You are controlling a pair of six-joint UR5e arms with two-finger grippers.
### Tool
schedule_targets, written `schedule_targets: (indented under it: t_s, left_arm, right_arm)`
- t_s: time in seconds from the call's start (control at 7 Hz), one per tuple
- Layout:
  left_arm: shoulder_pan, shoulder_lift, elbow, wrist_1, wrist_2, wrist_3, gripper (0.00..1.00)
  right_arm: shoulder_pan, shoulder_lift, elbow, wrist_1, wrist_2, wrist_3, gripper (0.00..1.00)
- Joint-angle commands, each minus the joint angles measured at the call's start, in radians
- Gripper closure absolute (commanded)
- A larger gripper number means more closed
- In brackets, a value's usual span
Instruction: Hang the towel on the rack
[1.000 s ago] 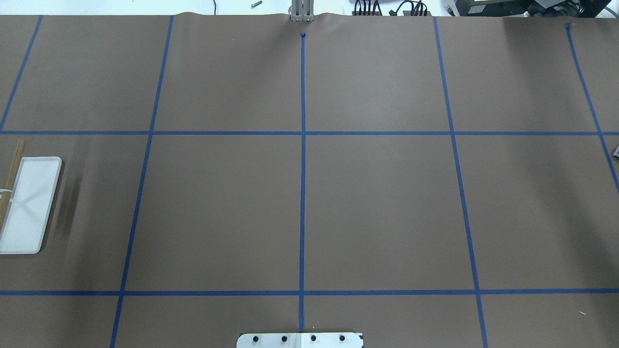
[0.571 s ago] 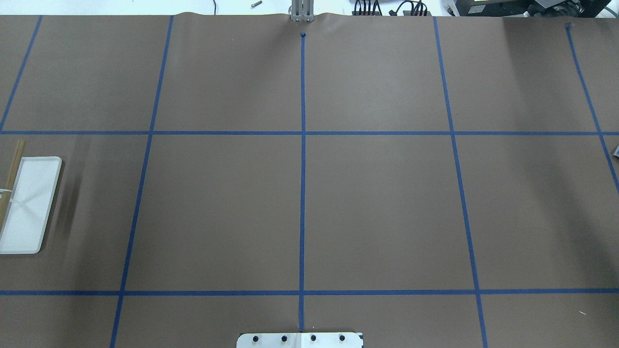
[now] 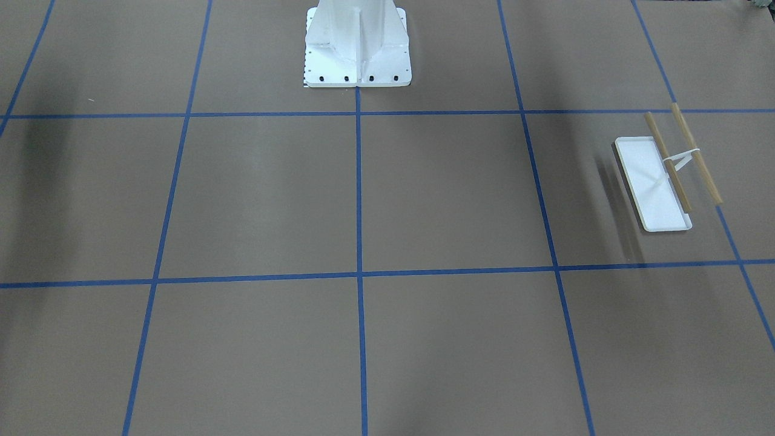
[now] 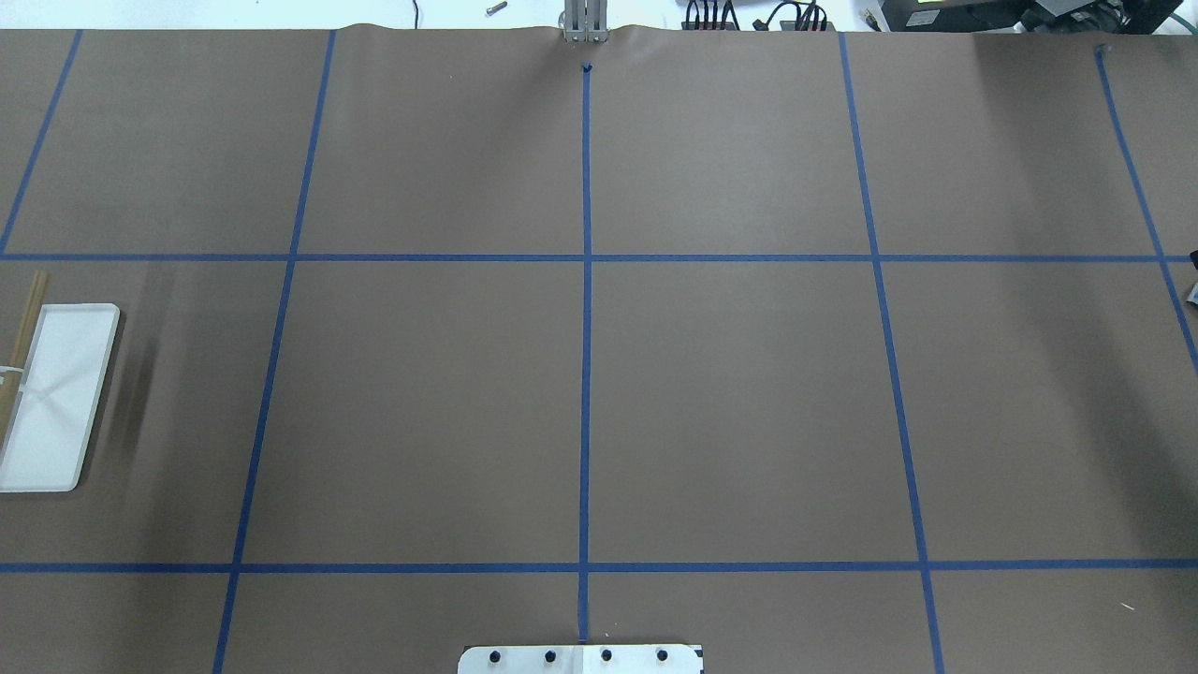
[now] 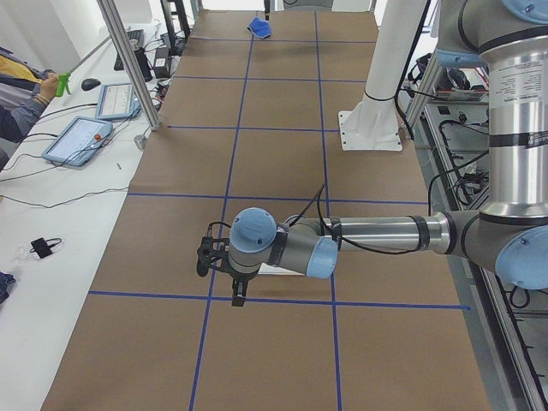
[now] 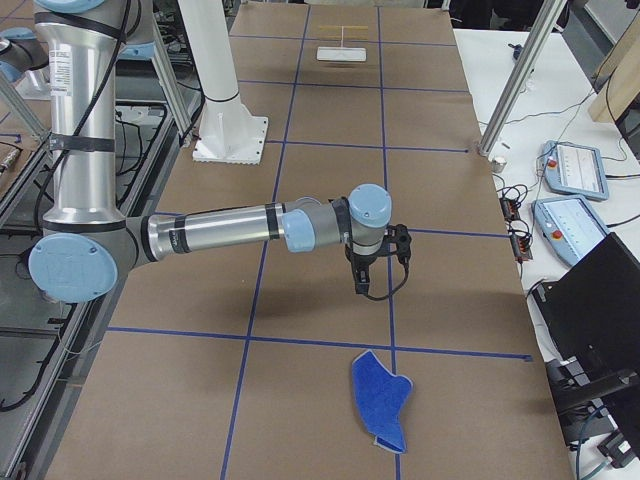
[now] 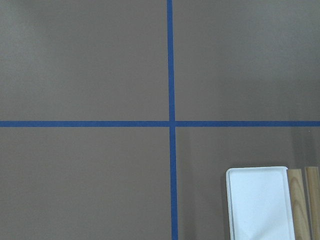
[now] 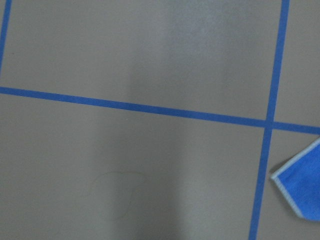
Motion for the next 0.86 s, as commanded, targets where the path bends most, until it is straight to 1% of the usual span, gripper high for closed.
schedule_targets:
  t_s: [0.0, 0.14, 0.29, 0.43, 0.57, 0.71]
  left_arm:
    - [0.000, 0.025, -0.003, -0.019, -0.001, 0.003, 0.02]
    - [0.000, 0.028, 0.005, -0.040, -0.001, -0.003, 0.01]
    - [0.000, 0.028, 0.006, -0.040, -0.001, -0.003, 0.02]
    - [0.000, 0.028, 0.008, -0.040, -0.001, -0.002, 0.02]
    - [0.000, 0.027, 0.015, -0.040, -0.001, 0.000, 0.02]
    - [0.000, 0.027, 0.022, -0.042, 0.000, 0.001, 0.02]
  right_arm:
    - [0.043, 0.137, -0.317, 0.119, -0.055, -0.309, 0.00]
    - [0.092, 0.214, -0.445, 0.113, -0.055, -0.465, 0.00]
    - [0.123, 0.272, -0.542, 0.111, -0.055, -0.561, 0.00]
    - [0.131, 0.309, -0.628, 0.118, -0.058, -0.627, 0.00]
    - [0.131, 0.360, -0.715, 0.119, -0.090, -0.730, 0.00]
    - [0.128, 0.389, -0.796, 0.128, -0.106, -0.764, 0.00]
